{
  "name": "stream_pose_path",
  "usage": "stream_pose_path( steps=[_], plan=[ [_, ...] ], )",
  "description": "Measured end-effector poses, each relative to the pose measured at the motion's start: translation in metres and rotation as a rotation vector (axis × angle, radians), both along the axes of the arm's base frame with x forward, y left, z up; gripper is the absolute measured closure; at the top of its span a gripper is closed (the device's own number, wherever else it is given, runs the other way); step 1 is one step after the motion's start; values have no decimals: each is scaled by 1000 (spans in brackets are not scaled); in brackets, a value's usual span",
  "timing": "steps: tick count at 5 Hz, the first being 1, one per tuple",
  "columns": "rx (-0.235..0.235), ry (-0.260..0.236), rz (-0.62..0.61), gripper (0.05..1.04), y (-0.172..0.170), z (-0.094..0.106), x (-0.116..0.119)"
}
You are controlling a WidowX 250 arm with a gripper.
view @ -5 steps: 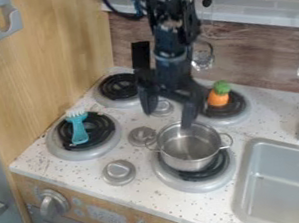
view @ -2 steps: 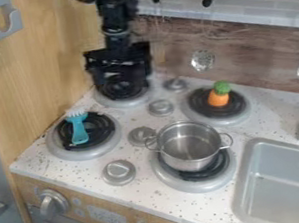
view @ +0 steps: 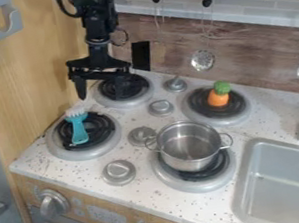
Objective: Move a brush from bottom left burner to the upper left burner
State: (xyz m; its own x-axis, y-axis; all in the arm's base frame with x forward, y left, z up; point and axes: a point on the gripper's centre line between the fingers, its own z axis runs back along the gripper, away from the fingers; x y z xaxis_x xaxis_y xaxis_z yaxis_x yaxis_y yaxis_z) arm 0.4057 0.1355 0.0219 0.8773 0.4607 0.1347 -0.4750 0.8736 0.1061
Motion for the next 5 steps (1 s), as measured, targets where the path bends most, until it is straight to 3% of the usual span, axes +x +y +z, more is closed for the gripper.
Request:
stream_pose_path(
  steps=[1,2,3,5],
  plan=[
    [-3,36,46,85,18,-15,3],
    [21,103,74,85,32,-29,4],
    [38,117,85,85,37,-26,3],
    [22,134,182,85,65,-30,-16]
  ],
)
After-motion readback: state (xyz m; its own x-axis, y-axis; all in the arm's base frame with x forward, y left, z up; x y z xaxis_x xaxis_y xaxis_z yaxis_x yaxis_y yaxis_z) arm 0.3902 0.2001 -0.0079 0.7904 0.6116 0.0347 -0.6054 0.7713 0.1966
